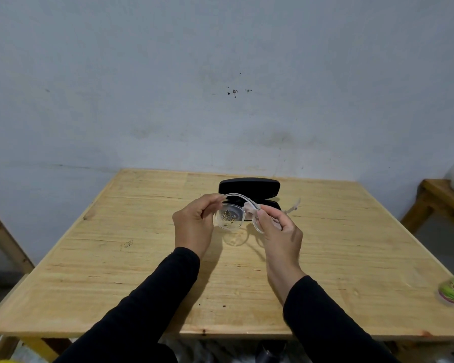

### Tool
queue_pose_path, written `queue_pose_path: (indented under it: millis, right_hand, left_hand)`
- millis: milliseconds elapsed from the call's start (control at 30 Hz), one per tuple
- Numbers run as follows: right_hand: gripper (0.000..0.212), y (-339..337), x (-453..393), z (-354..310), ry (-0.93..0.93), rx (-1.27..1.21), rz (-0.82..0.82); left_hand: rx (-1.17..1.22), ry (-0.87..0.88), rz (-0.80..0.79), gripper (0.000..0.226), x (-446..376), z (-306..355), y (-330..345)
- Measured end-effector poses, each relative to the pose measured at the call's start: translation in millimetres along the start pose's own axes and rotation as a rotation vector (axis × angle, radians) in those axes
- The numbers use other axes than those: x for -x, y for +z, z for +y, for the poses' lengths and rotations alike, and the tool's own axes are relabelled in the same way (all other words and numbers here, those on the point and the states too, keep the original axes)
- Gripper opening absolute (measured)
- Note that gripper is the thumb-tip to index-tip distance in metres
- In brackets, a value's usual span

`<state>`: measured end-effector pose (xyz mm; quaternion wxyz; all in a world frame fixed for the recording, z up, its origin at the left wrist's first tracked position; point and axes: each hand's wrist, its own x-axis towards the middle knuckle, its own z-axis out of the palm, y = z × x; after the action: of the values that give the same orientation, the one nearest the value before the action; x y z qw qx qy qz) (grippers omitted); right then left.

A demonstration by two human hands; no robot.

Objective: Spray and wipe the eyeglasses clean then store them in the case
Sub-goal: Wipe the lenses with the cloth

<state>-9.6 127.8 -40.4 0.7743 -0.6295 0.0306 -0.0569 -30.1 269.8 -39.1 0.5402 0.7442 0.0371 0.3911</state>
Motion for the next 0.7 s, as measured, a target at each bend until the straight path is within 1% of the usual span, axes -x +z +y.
queue_pose_path:
  millis: [67, 167, 333, 433, 567, 700]
  right_hand:
    - [0.007, -1, -1, -2, 0.013, -0.003, -0.036]
    - [0.010, -3, -2, -5, 0.049, -0.017, -0.144]
    - [0.013, -8, -7, -7, 0.064, 0.078, -0.288]
    - [0.014, -8, -9, -9, 0.079, 0.116, -0.364]
    - [0.015, -10, -13, -13, 0.118, 0.157, -0.421]
    - [0.015, -10, -16, -14, 0.108, 0.161, -0.414]
  left_hand:
    - [-0.005, 0.026, 0.016, 0.025, -2, -1, 0]
    - [-0.002, 0.028, 0.037, 0.025, -6, -4, -2]
    - [-0.002, 0.038, 0.053, 0.025, -12, -5, -7]
    - [-0.012, 0.034, 0.064, 0.030, -13, -7, -9]
    - [-0.028, 0.032, 0.068, 0.035, -10, -10, -10]
    - [-0.063, 0.086, 0.096, 0.037, -9, -12, -9]
